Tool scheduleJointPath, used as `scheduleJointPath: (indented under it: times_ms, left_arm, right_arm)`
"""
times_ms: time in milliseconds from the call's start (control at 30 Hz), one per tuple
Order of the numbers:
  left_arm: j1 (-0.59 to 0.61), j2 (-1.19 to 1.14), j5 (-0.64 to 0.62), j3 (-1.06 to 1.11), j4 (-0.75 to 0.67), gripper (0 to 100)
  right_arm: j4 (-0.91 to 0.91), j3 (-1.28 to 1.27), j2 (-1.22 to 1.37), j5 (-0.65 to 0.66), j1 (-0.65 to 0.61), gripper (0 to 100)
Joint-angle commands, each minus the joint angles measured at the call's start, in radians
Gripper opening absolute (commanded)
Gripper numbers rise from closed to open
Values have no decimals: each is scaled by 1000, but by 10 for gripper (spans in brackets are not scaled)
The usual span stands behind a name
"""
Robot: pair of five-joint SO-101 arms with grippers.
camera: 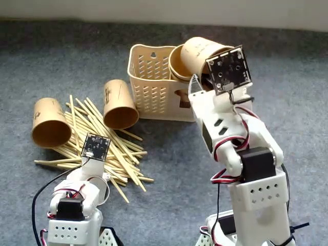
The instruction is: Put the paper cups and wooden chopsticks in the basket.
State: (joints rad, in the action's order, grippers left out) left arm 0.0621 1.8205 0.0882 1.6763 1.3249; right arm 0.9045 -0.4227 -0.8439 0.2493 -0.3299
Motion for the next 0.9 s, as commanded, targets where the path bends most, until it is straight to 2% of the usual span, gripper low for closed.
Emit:
scheduleJointPath:
  times_ms: [0,100,267,767,867]
  left_arm:
    - [-15,16,8,19,3,16]
    - [-15,16,8,19,5,16]
    - [-13,16,8,19,5,16]
    - [-13,16,8,19,5,16]
    - [-13,16,8,19,5,16]
  right_arm:
    - [-30,21,4,14,-8,6]
    - [-30,21,4,35,-8,23]
    - [-30,21,10,60,-31,129]
    - [-31,21,10,60,-128,134]
    - [-77,15,10,60,-128,134]
